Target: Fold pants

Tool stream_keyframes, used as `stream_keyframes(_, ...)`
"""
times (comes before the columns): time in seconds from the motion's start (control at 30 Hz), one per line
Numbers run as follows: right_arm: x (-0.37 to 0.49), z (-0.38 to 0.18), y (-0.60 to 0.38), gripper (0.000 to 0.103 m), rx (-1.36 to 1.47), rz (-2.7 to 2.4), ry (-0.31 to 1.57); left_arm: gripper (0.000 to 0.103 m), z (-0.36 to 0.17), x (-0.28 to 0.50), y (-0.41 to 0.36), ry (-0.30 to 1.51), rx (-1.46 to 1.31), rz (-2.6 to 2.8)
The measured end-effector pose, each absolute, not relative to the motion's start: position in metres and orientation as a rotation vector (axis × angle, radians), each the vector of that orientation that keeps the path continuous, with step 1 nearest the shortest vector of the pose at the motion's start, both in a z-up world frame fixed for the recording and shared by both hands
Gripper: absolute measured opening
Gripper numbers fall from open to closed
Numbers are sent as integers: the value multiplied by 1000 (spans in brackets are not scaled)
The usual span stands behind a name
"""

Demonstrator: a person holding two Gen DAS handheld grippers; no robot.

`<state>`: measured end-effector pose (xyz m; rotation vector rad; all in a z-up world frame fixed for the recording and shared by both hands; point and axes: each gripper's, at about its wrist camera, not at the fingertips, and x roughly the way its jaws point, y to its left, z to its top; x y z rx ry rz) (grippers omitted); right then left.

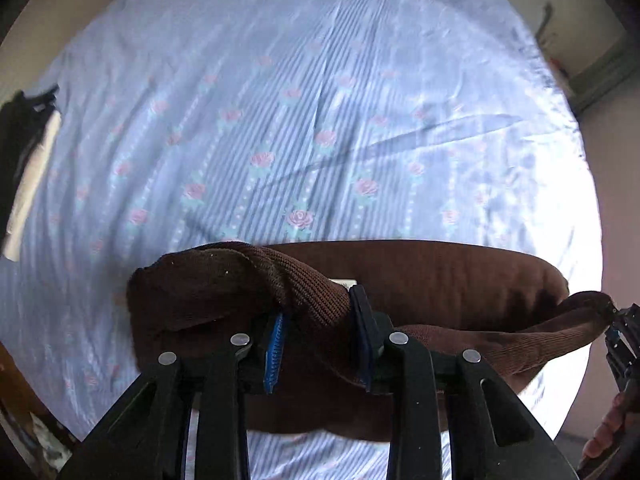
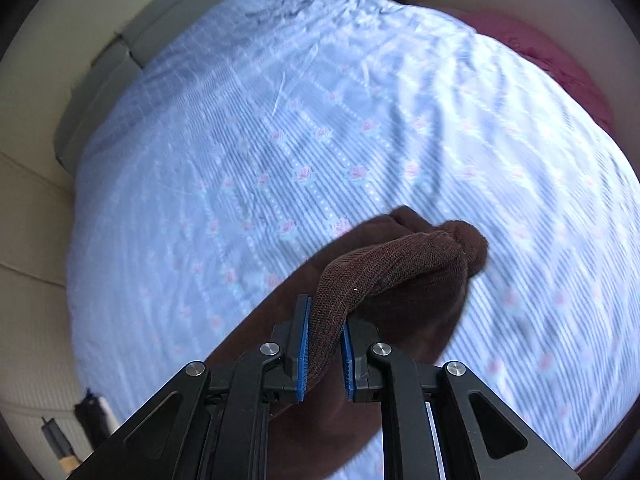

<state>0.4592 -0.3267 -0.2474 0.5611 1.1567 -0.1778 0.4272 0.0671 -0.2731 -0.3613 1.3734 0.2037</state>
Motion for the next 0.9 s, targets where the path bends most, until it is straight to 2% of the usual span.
stream_keyframes(0.13,484,-265,-319,19,548,-157,1181,38,-280,438,64,1395,-319,182)
stream_keyframes(0.17,487,-266,-319,26,550,-155,1184,42,-279,438,63,1392,-317,171)
stream_keyframes(0.2,489,-266,-319,37,553,-153,1183,47,-277,437,63,1391,-321,163)
stream_keyframes(0.23,490,-264,-320,42,549,-157,1178,52,-275,436,64,1393,-337,150)
stream_keyframes(0.3,489,-254,-321,60,516,-177,1145,82,-267,436,66,1370,-360,134)
stream_keyframes(0.37,486,-242,-321,61,479,-178,1120,89,-246,436,67,1310,-331,160)
stream_keyframes(0.5,466,-212,-317,61,399,-122,1058,93,-215,436,58,1211,-229,52)
stream_keyframes(0.63,432,-200,-322,61,329,-94,1022,93,-208,421,26,1158,66,-148)
stream_keyframes(0.73,409,-215,-339,61,275,-129,1054,93,-221,404,3,1141,255,-211)
stream_keyframes(0.9,402,-260,-368,61,285,-155,1171,92,-252,396,-23,1214,259,-263)
